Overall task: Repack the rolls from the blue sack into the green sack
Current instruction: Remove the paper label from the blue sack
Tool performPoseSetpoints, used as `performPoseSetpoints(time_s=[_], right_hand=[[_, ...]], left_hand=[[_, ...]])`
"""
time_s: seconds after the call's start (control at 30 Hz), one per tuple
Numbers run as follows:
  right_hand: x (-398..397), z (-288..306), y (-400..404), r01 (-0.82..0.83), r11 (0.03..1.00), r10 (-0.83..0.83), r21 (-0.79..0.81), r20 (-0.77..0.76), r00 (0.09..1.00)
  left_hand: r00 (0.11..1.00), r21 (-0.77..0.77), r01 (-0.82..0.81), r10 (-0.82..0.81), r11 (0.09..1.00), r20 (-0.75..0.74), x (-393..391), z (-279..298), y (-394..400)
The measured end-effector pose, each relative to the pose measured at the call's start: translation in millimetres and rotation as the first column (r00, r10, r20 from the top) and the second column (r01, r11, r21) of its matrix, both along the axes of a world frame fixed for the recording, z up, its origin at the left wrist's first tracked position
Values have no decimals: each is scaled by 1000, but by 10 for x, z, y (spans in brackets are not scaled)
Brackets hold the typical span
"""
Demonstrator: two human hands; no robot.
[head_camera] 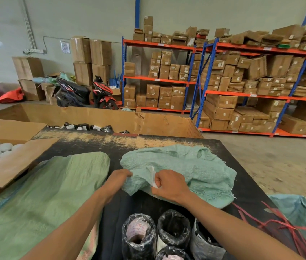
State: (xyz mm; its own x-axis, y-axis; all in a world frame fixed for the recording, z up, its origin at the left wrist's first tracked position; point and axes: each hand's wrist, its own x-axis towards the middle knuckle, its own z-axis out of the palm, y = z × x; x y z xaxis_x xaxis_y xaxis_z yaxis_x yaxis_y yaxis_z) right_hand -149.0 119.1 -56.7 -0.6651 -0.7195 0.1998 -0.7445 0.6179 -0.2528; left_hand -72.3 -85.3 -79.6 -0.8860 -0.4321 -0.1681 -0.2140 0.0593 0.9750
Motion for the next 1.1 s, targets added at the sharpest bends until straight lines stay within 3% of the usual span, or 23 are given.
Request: performPoseSetpoints(time_s=[0.1, 0.17, 0.23, 0.43, 0.53, 0.7, 0.8, 0.97, 1.1], right_hand=[[-29, -19, -17, -9, 1000, 9, 24, 5, 1000], [-31, -9, -29, -34, 998, 34, 52, 6, 999], [-14, 13, -48, -59, 996, 57, 66, 26, 998], [-57, -38, -106, -19, 1000, 17, 5, 230, 973], [-97, -49, -107, -38, 999, 40, -14, 390, 920], [-145, -61, -108, -116, 993, 103, -8, 534, 839], [-175, -86, -105, -61, 996, 87, -68, 529, 844], [-54, -54, -181, 5, 1000, 2, -21, 342, 940], [-49, -81, -279, 18, 1000, -15, -4, 355, 935]], left_hand=[[995, -350, -85, 64, 933, -70, 38, -67, -85], [986, -627, -161, 148, 762, -74, 66, -109, -147], [982, -723, -162, 183, 672, -49, 96, -105, -143], [960, -779, -200, 277, 595, -35, 189, -35, -67], [963, -781, -197, 267, 593, -40, 204, -23, -77], [957, -806, -233, 276, 544, -91, 247, 39, -59], [952, -812, -243, 291, 530, -95, 272, 45, -51], [967, -709, -235, 235, 665, -101, 236, 12, -40], [956, -668, -293, 229, 684, -185, 205, 35, -8]])
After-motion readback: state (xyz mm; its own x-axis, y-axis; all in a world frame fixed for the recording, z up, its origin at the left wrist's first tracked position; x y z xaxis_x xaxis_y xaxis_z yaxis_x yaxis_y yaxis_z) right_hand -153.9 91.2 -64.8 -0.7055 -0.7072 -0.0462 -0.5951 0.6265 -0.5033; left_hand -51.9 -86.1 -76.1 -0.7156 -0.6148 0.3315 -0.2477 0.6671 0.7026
